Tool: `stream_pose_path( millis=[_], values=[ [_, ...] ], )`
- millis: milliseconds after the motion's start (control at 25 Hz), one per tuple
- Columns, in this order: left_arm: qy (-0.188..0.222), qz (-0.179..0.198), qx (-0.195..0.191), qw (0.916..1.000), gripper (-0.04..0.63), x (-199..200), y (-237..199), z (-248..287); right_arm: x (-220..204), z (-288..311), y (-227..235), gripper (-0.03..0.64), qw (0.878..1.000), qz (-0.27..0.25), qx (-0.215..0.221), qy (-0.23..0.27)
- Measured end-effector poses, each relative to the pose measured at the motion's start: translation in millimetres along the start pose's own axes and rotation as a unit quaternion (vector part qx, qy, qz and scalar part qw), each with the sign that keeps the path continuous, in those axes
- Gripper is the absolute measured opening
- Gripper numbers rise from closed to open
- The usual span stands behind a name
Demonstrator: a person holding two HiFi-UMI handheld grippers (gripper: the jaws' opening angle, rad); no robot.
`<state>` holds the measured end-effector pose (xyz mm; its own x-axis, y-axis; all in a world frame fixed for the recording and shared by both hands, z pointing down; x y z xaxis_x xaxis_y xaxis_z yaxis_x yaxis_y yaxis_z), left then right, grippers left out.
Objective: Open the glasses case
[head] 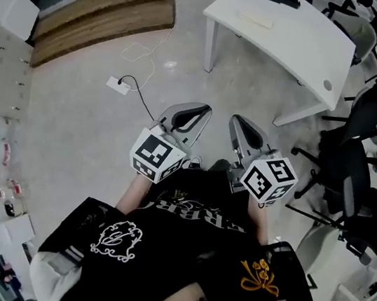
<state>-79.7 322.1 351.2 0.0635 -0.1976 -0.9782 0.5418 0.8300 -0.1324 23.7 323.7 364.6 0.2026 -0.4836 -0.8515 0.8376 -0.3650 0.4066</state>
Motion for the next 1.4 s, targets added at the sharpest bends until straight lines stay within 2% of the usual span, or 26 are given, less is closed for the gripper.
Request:
stream_pose_path(
  millis=[280, 600, 800, 1040, 1240, 1400],
  values=[
    [0.007, -0.011, -0.013, 0.9998, 0.026, -5.4, -16.0, 13.0, 3.1, 14.4, 11.6, 0.014, 1.0, -0.005, -0.019, -0.007],
    [-0.001, -0.026, -0.009, 0.9996, 0.026, -4.6, -54.5, 45.3, 17.8, 49.4, 41.3, 0.014, 1.0, -0.001, -0.023, -0.022],
    [-0.016, -0.032, 0.015, 0.9993, 0.026, -4.1, -94.7, 81.2, 39.7, 96.7, 78.6, 0.014, 1.0, 0.005, -0.003, -0.03],
    [-0.024, -0.036, 0.048, 0.9979, 0.026, 16.0, -158.5, 147.6, 93.5, 153.8, 141.3, 0.014, 0.999, -0.004, 0.005, -0.036],
    [-0.03, -0.035, 0.055, 0.9974, 0.026, 39.1, -192.7, 212.2, 134.8, 186.6, 201.6, 0.014, 0.999, 0.016, 0.004, -0.04],
    [-0.043, -0.037, 0.061, 0.9966, 0.026, 43.4, -216.4, 249.1, 149.9, 213.1, 238.0, 0.014, 0.998, 0.036, 0.011, -0.048]
  ],
)
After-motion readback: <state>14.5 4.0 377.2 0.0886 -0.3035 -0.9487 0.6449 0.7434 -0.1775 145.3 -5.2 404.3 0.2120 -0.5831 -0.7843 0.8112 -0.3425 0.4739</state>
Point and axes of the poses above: the fingertips, and each gripper's own axes: z forward along the fingers, y to its right, x out of its top, the point moved 3 cm from there along -z, backward along the fingers, and after that the axes turned 15 degrees about -x, right-handed, at the moved point
